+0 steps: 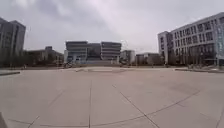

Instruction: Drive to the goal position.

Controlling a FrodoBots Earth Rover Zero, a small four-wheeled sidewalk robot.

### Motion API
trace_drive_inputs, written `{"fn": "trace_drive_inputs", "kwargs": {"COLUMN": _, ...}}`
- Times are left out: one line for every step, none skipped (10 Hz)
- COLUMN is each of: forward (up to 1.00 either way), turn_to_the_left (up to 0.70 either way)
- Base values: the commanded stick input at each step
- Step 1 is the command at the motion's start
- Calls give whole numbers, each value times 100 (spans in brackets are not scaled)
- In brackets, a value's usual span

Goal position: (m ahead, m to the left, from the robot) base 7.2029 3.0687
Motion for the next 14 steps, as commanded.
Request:
{"fn": "trace_drive_inputs", "kwargs": {"forward": 0, "turn_to_the_left": 0}}
{"fn": "trace_drive_inputs", "kwargs": {"forward": 2, "turn_to_the_left": 0}}
{"fn": "trace_drive_inputs", "kwargs": {"forward": 4, "turn_to_the_left": 0}}
{"fn": "trace_drive_inputs", "kwargs": {"forward": 1, "turn_to_the_left": 0}}
{"fn": "trace_drive_inputs", "kwargs": {"forward": 2, "turn_to_the_left": 0}}
{"fn": "trace_drive_inputs", "kwargs": {"forward": 4, "turn_to_the_left": 0}}
{"fn": "trace_drive_inputs", "kwargs": {"forward": 1, "turn_to_the_left": 0}}
{"fn": "trace_drive_inputs", "kwargs": {"forward": 4, "turn_to_the_left": 0}}
{"fn": "trace_drive_inputs", "kwargs": {"forward": 4, "turn_to_the_left": 0}}
{"fn": "trace_drive_inputs", "kwargs": {"forward": 4, "turn_to_the_left": 0}}
{"fn": "trace_drive_inputs", "kwargs": {"forward": 0, "turn_to_the_left": 0}}
{"fn": "trace_drive_inputs", "kwargs": {"forward": 0, "turn_to_the_left": 0}}
{"fn": "trace_drive_inputs", "kwargs": {"forward": 2, "turn_to_the_left": 0}}
{"fn": "trace_drive_inputs", "kwargs": {"forward": 4, "turn_to_the_left": 0}}
